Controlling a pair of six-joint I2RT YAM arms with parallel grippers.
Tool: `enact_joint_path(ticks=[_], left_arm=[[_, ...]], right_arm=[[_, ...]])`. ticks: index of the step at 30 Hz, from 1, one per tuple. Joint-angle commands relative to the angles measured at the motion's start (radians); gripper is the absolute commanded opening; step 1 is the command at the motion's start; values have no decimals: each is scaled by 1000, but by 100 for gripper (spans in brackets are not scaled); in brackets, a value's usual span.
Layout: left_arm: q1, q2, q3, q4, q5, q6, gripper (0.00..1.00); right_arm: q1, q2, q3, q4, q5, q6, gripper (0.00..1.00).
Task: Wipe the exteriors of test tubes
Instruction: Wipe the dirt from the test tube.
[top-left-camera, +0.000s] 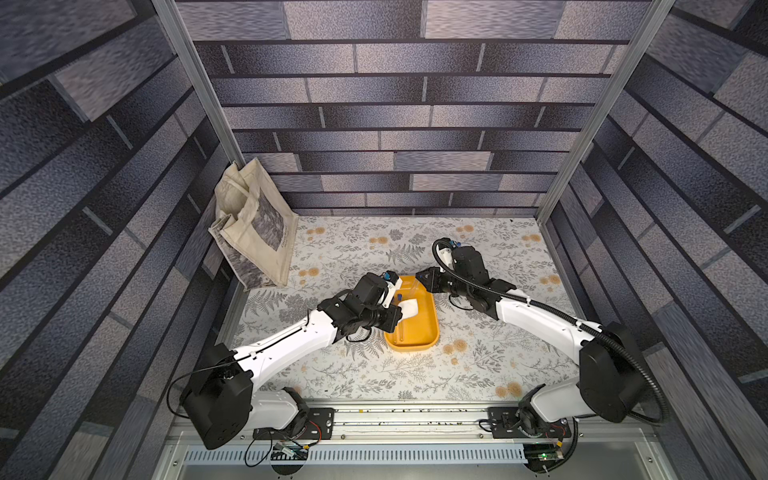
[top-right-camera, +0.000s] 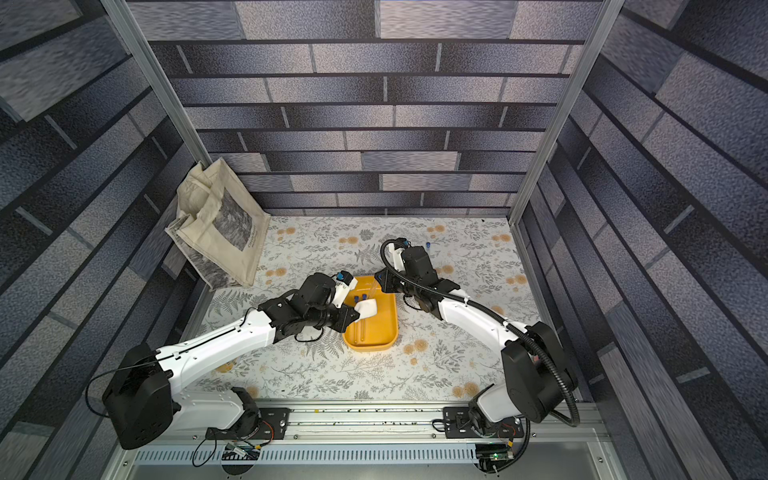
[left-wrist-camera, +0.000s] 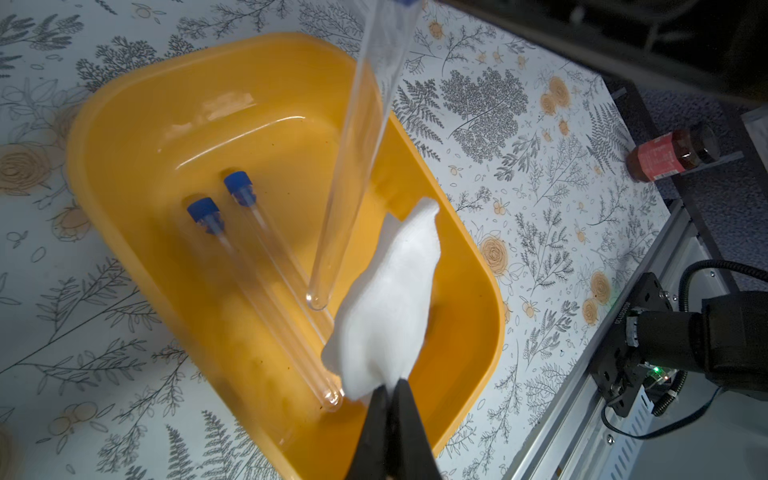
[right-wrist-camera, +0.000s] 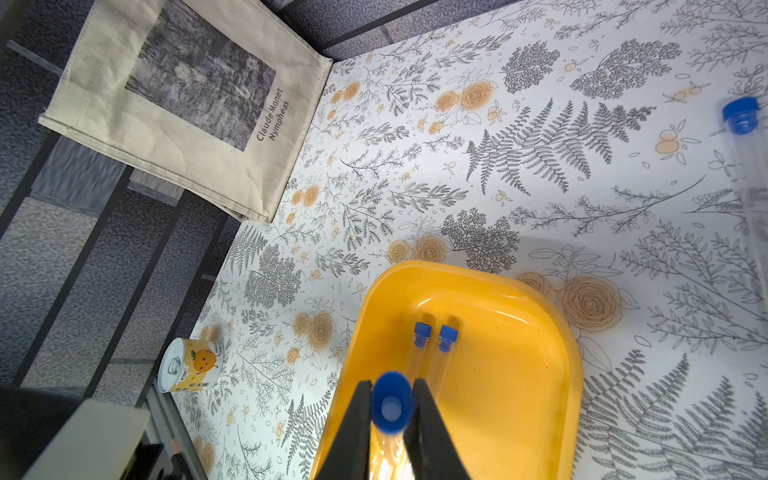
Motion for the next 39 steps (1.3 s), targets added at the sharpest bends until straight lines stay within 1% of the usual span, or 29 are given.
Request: enact_joint_path(ticks=[1,9,13,16,20,25,36,39], left_arm=[[7,31,49,-22,-9,29,2],[7,97,175,-20,-39,93,2],[8,139,245,-52,-85,126,2],[2,158,253,-61,-121,142,2],[-10,163,230,-75,-148,134,1],[-22,137,159,-77,-154,115,1],[-29,81,14,-53,-121,57,1],[-31,85,9,-40,-112,45,1]], right_arm=[[-7,-31,6,-20,-13,19,18],[-7,-62,-3,-59,3,51,18],[-7,-62,-6,-64,7,57,18],[-7,-59,-7,-65,8,59,18],[-7,-55,1,-75,8,54,17],[-8,-51,14,-88,10,48,17],[-8,-59,20,-105,18,42,18],[-10,-56,20,-105,16,42,18]])
